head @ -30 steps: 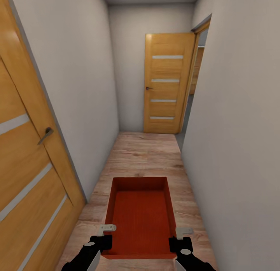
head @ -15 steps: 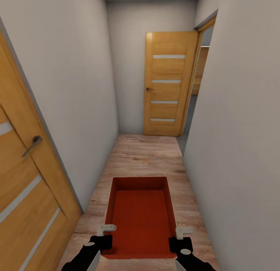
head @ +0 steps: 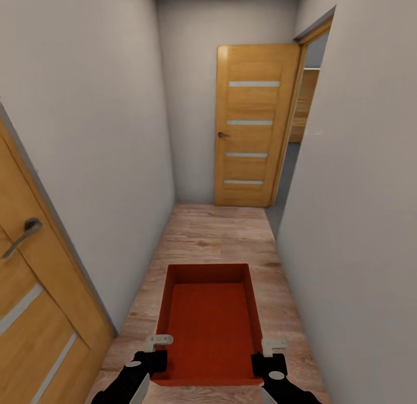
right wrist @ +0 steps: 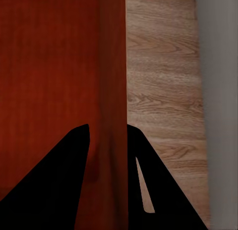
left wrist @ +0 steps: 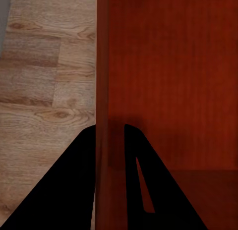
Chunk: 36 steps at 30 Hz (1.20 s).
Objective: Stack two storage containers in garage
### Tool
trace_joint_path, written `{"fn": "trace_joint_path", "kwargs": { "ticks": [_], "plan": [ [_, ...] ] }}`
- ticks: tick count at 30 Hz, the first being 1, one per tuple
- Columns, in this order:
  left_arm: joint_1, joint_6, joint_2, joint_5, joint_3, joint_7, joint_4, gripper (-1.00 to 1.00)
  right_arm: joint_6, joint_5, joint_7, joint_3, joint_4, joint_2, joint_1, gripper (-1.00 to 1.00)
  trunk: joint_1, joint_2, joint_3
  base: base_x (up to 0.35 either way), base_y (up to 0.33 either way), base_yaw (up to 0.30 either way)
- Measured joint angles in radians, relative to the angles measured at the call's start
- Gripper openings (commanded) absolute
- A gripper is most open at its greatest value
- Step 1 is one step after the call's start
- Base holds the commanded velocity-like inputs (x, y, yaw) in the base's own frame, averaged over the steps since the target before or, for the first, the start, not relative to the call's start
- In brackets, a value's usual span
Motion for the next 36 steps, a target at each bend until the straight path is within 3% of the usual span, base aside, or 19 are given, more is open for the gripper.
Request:
{"fn": "trace_joint_path", "kwargs": {
  "ticks": [36],
  "plan": [
    [0.000, 0.000, 0.000, 0.000, 0.000, 0.000, 0.000, -1.00, 0.000, 0.000, 0.000, 0.000, 0.000, 0.000, 0.000, -1.00, 0.000, 0.000, 0.000, 0.324, 0.000, 0.000]
  ]
}}
